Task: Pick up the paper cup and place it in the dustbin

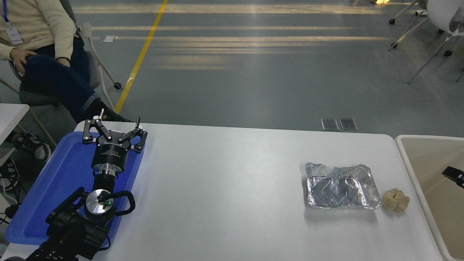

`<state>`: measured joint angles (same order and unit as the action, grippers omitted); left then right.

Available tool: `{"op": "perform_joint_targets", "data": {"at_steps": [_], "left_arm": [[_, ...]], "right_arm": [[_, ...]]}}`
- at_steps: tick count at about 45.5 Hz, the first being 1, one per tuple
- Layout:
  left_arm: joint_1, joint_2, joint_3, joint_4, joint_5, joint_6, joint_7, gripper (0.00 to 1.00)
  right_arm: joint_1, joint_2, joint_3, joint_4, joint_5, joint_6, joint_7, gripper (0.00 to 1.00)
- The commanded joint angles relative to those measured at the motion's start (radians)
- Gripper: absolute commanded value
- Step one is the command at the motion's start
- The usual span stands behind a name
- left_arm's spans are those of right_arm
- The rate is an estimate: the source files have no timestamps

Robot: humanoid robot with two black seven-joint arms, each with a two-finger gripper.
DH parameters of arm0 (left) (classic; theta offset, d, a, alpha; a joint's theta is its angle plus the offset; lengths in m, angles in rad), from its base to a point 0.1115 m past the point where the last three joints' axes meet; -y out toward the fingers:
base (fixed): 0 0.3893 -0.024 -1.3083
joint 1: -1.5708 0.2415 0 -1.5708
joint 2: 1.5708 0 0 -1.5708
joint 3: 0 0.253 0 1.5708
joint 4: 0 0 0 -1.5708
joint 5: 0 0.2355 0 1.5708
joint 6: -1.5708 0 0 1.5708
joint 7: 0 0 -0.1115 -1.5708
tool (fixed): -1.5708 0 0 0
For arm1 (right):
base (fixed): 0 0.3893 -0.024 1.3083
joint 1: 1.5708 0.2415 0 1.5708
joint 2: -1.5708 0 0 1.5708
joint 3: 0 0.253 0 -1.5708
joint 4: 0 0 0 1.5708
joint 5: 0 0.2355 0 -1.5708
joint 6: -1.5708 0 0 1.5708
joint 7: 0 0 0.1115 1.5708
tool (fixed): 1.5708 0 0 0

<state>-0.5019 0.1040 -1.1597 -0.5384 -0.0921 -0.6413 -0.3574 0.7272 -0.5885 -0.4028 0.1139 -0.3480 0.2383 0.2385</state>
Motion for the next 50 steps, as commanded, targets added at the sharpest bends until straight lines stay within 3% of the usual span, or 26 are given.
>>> {"op": "perform_joint_targets", "data": {"at_steps": [1,13,35,44,50], "left_arm": [[0.0,0.0,0.0,0.0,0.0,-0.001,0.0,1.0],[0.0,0.0,0.0,0.0,0.0,0.0,0.0,1.0],[0.0,0.0,0.0,0.0,0.0,-0.001,0.0,1.0],[0.0,0.0,0.0,0.0,0.0,0.0,0.0,1.0],[0.0,0.0,0.0,0.0,0.0,0.0,0.0,1.0]], "right_arm": [[0.107,-0.002,0.024,0.003,0.006,0.085,0.015,1.0],[0.257,-0.025,0.007,0.061,-0.014,0.124,0.008,1.0],[0.506,-0.182,-0.016,0.507,-0.054,0.108,-0.007,1.0],[0.613,-0.225,-0.027,0.645,-0.08,0.108,-0.067,1.0],[0.736,-0.223,-0.148,0.727,-0.094,0.105,-0.067,1.0]]}}
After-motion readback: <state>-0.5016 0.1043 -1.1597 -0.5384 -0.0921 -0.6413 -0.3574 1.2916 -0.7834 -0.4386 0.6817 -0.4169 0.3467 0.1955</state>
